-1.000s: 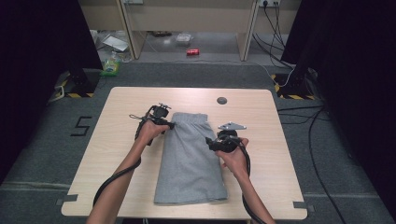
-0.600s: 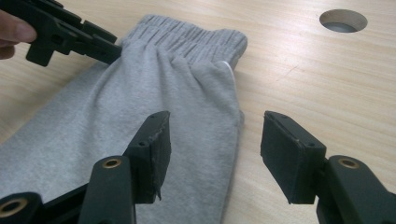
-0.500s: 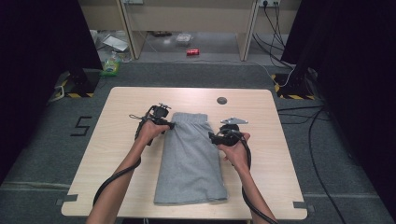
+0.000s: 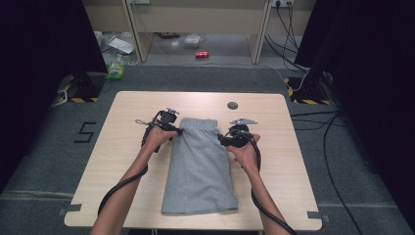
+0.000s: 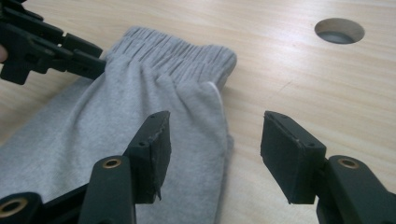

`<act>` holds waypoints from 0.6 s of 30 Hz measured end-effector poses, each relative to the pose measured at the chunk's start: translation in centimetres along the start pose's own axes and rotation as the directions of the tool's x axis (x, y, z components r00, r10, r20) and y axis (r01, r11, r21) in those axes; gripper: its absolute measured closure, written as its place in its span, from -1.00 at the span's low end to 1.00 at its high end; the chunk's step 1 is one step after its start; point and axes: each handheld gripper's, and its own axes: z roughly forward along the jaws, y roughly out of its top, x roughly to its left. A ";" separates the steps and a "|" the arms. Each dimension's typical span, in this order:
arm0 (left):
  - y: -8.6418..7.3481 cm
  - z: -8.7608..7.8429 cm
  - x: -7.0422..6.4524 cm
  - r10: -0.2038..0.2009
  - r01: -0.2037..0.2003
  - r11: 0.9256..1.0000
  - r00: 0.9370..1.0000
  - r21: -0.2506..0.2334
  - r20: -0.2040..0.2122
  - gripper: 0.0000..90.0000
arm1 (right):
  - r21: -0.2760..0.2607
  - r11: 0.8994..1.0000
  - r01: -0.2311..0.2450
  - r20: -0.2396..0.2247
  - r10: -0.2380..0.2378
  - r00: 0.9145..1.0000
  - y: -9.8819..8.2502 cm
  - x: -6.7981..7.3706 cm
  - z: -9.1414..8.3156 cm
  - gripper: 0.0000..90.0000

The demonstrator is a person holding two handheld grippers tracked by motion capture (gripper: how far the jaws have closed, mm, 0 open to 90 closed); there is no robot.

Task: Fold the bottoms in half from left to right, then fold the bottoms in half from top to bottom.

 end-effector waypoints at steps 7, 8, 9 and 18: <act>-0.1 0.0 0.0 0.001 -0.001 1.000 1.000 -0.008 0.001 0.27 | 0.009 1.000 -0.008 0.022 0.008 1.000 0.7 -0.5 0.6 -0.04; -0.2 0.0 0.0 0.000 0.000 1.000 1.000 -0.012 0.000 0.27 | 0.010 1.000 -0.008 0.025 0.007 1.000 0.8 -0.6 0.7 -0.03; -0.2 0.0 0.0 0.000 0.000 1.000 1.000 -0.014 0.001 0.27 | 0.012 1.000 -0.012 0.026 0.012 1.000 0.8 -0.6 0.8 -0.04; -0.2 0.0 0.0 0.000 0.000 1.000 1.000 -0.016 0.000 0.27 | 0.028 1.000 -0.013 0.022 0.012 1.000 1.2 -0.3 1.9 -0.03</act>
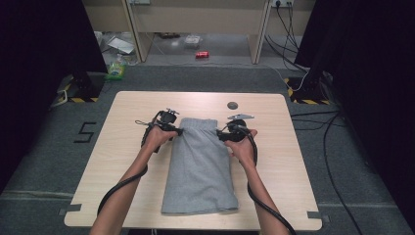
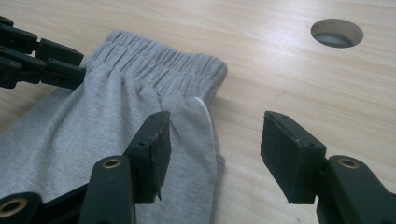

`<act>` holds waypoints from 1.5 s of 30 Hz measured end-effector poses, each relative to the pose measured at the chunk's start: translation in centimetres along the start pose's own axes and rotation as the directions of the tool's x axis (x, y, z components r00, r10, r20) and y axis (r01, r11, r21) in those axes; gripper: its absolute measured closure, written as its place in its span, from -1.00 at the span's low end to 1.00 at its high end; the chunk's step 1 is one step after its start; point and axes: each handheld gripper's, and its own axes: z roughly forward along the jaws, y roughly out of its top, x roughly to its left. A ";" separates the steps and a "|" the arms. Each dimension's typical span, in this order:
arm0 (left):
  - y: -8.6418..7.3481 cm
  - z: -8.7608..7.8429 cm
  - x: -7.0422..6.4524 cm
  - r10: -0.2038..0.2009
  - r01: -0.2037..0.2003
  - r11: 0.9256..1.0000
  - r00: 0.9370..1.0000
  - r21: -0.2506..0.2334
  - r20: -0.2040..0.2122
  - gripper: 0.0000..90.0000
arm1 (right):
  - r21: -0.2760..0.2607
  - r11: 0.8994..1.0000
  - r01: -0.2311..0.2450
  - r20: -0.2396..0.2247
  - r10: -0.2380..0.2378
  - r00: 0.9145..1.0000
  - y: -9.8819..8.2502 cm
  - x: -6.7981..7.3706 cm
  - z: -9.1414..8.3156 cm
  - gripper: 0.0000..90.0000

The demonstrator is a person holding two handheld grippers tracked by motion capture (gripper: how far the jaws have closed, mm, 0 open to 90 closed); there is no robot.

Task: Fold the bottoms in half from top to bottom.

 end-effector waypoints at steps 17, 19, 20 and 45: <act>-0.2 0.0 -0.1 0.015 -0.015 1.000 1.000 -0.018 0.006 0.32 | 0.037 0.999 -0.020 0.010 0.020 1.000 0.6 -0.1 2.6 -0.03; -0.4 0.0 -0.2 0.014 -0.014 0.999 1.000 -0.029 0.009 0.37 | 0.043 0.999 -0.031 0.005 0.031 0.999 0.5 -0.2 3.1 -0.03; -0.4 0.0 -0.1 0.012 -0.012 0.999 1.000 -0.033 0.010 0.38 | 0.044 0.998 -0.037 -0.001 0.037 0.999 0.4 -0.2 3.4 -0.03; -0.5 0.0 -0.4 0.017 -0.015 0.999 0.999 -0.044 0.038 0.66 | 0.080 0.997 -0.014 -0.015 0.016 1.000 -0.1 0.1 5.7 0.23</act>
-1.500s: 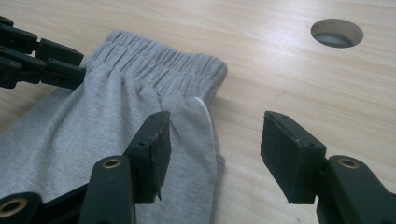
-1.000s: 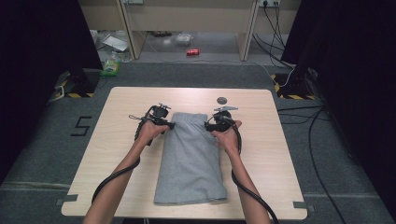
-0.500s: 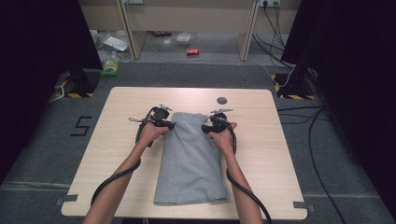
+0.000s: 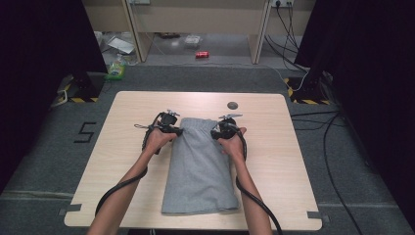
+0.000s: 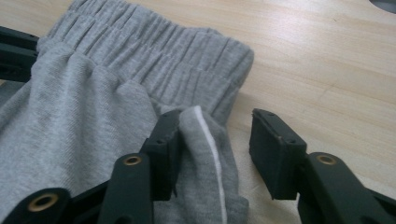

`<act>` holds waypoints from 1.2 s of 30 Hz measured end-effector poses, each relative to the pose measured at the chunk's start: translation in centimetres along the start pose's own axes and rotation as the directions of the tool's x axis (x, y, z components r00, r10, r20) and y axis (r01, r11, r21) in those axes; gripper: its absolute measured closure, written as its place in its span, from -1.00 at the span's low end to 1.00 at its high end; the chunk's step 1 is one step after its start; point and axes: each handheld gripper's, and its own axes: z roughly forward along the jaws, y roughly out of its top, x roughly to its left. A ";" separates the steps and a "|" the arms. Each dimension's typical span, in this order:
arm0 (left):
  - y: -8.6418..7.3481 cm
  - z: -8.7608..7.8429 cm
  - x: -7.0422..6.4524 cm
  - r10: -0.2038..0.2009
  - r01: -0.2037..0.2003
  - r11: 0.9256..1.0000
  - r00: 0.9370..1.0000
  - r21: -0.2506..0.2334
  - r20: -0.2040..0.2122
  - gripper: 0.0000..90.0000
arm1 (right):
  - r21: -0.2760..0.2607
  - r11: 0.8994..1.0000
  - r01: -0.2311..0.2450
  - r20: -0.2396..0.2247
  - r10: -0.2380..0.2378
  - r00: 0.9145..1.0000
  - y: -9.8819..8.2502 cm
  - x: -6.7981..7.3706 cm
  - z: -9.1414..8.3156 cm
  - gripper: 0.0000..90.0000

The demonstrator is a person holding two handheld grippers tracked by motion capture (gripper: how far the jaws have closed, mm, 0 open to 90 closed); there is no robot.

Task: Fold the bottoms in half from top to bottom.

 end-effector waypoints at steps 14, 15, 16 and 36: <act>0.1 0.2 -0.6 -0.016 0.016 1.000 1.000 -0.005 0.004 0.70 | -0.010 0.999 -0.043 -0.042 0.043 0.998 -0.1 -0.2 0.1 0.65; 0.1 0.2 -0.6 -0.023 0.023 1.000 1.000 -0.007 0.005 0.76 | -0.008 0.999 -0.051 -0.046 0.051 0.998 -0.1 -0.3 0.1 0.67; 0.2 0.2 -0.6 -0.030 0.030 1.000 1.000 -0.008 0.008 0.79 | -0.014 0.998 -0.059 -0.049 0.058 0.997 -0.2 -0.3 0.1 0.68; 2.5 -1.4 0.3 -0.063 0.068 0.995 0.996 -0.072 0.068 0.90 | -0.124 0.985 -0.122 -0.085 0.112 0.990 1.3 -1.3 -1.2 0.77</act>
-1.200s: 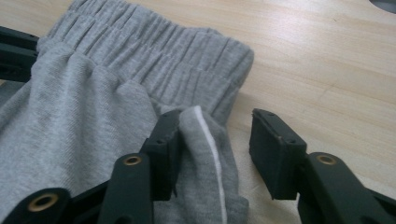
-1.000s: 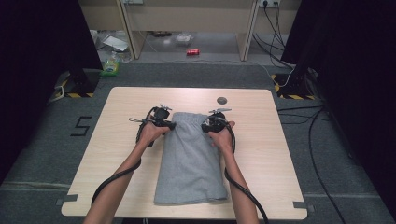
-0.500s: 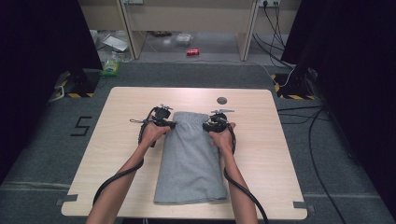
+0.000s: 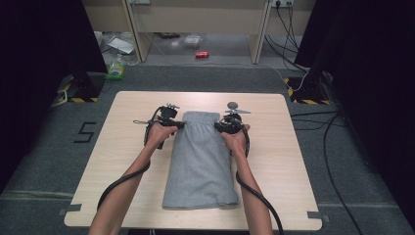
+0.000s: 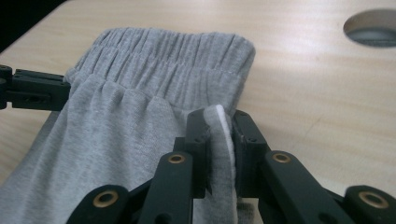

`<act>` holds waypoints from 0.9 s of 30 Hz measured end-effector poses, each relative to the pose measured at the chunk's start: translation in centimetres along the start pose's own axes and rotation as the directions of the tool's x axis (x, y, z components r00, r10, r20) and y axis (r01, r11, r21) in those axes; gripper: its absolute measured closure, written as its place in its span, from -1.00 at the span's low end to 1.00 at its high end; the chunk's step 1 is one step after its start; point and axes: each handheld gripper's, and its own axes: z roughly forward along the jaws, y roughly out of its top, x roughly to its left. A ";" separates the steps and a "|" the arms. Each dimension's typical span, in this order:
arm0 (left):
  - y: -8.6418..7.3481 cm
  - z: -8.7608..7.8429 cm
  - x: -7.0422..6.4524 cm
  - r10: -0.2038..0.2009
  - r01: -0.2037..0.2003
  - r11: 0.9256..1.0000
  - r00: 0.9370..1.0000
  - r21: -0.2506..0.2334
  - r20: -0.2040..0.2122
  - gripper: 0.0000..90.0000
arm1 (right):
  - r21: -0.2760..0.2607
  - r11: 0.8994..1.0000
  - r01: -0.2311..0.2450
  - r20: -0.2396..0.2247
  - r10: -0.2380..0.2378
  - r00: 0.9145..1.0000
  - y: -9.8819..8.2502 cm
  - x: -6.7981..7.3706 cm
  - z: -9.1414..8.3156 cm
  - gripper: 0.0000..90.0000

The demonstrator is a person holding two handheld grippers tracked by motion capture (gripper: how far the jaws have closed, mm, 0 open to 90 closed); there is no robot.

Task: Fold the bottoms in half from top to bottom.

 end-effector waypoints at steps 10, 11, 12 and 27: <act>2.1 -2.5 -0.4 0.039 -0.039 0.997 0.999 -0.063 0.010 0.90 | -0.061 0.998 0.022 -0.011 -0.023 1.000 2.3 0.4 -1.6 0.77; 2.2 -2.8 -0.4 0.041 -0.041 0.997 0.999 -0.069 0.012 0.90 | -0.065 0.998 0.024 -0.012 -0.025 1.000 2.5 0.4 -1.8 0.77; 2.4 -3.0 -0.5 0.046 -0.045 0.996 0.999 -0.076 0.013 0.90 | -0.065 0.997 0.029 -0.011 -0.030 0.999 2.7 0.5 -1.9 0.77; 0.7 -6.6 -1.0 0.115 -0.099 0.983 0.989 -0.157 0.095 0.91 | -0.137 0.988 0.068 -0.107 -0.083 0.991 1.9 1.6 -5.5 0.77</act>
